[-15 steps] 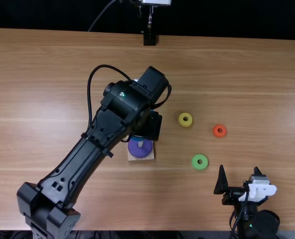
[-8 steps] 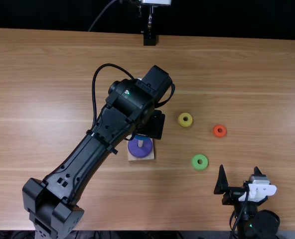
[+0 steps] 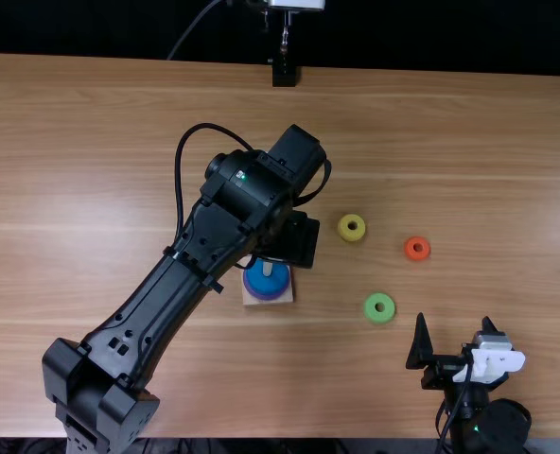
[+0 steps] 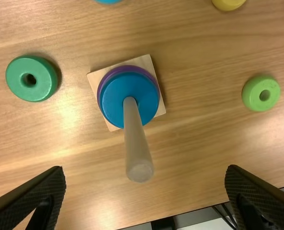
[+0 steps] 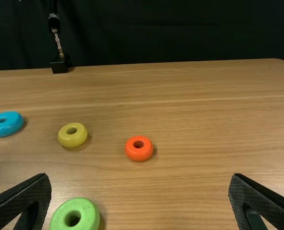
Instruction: Build the Hanoi tower: stack the rings onto the peg from bottom to top in this color order: purple, dark blue, light blue, dark green, light green, yellow, orange.
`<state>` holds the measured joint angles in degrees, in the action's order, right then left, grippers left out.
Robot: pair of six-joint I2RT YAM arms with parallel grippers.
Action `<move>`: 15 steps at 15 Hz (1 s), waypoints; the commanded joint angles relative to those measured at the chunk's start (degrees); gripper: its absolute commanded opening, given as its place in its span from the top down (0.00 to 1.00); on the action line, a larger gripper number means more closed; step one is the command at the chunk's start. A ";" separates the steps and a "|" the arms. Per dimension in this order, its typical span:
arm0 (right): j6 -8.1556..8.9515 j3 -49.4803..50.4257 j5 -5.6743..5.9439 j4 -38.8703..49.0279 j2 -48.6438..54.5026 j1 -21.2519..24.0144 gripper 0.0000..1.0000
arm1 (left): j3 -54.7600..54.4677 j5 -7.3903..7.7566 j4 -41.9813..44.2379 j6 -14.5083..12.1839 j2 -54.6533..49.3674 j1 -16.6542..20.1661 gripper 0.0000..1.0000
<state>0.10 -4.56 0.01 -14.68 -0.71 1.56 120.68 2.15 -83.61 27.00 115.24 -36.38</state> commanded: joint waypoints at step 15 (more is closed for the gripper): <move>0.11 3.68 0.52 -3.95 0.71 0.55 0.00 | 7.02 -0.99 0.19 -0.53 6.49 6.23 0.00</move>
<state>0.12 -4.54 0.01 -14.68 -0.71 1.54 125.75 1.69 -83.24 26.85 120.36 -30.76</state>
